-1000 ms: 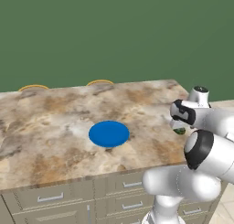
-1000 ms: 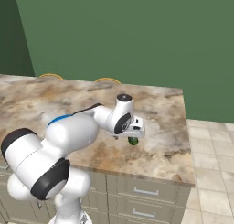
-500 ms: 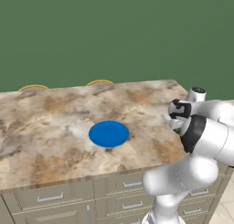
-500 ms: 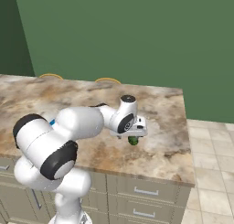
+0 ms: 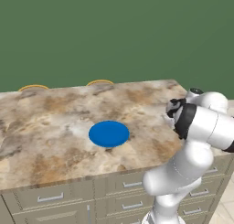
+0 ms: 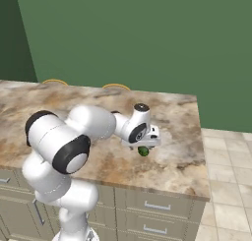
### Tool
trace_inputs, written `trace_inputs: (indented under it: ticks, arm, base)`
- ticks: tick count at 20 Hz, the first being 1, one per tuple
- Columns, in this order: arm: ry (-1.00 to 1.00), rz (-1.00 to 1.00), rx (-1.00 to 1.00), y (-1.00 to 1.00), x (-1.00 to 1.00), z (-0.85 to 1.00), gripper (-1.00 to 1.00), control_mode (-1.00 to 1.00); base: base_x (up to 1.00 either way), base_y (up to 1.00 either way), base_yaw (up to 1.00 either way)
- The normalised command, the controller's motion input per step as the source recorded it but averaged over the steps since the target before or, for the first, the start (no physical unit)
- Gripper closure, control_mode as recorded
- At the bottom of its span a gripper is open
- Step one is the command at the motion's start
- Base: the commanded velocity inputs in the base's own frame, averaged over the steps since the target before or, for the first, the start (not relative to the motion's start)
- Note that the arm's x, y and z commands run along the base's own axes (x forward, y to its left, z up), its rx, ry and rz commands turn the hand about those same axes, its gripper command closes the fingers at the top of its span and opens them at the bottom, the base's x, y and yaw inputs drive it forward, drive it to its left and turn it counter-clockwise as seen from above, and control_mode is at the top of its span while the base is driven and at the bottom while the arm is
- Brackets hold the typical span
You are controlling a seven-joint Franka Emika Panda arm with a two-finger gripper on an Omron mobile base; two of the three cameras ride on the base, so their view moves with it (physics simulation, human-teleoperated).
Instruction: Pick the avocado and bread from the counter and place them on the plate. Then pick the jam from the cabinet and place it next to the plate. Lastly close the cabinet door.
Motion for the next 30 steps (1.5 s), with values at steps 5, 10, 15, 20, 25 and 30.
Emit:
trace_inputs:
  ticks: [5,10,15,20,25,30]
  arm:
    - [0.00,0.00,0.00,-0.08,0.19,-0.18,-1.00,-1.00]
    - [0.00,0.00,0.00,-0.07,0.22,-0.12,-1.00,-1.00]
    - [0.00,0.00,0.00,-0.05,0.14,-0.20,-1.00,-1.00]
    - [0.00,0.00,-0.01,0.00,0.04,-0.22,-1.00,-1.00]
    - [0.00,0.00,-0.04,0.00,0.04,-0.24,-1.00,-1.00]
    - [0.00,0.00,-0.06,0.00,0.02,-0.26,1.00,-1.00]
  base:
    - [0.00,0.00,0.00]
    - [0.00,0.00,0.00]
    - [0.00,0.00,0.00]
    - [0.00,0.00,0.00]
    - [0.00,0.00,0.00]
    - [0.00,0.00,0.00]
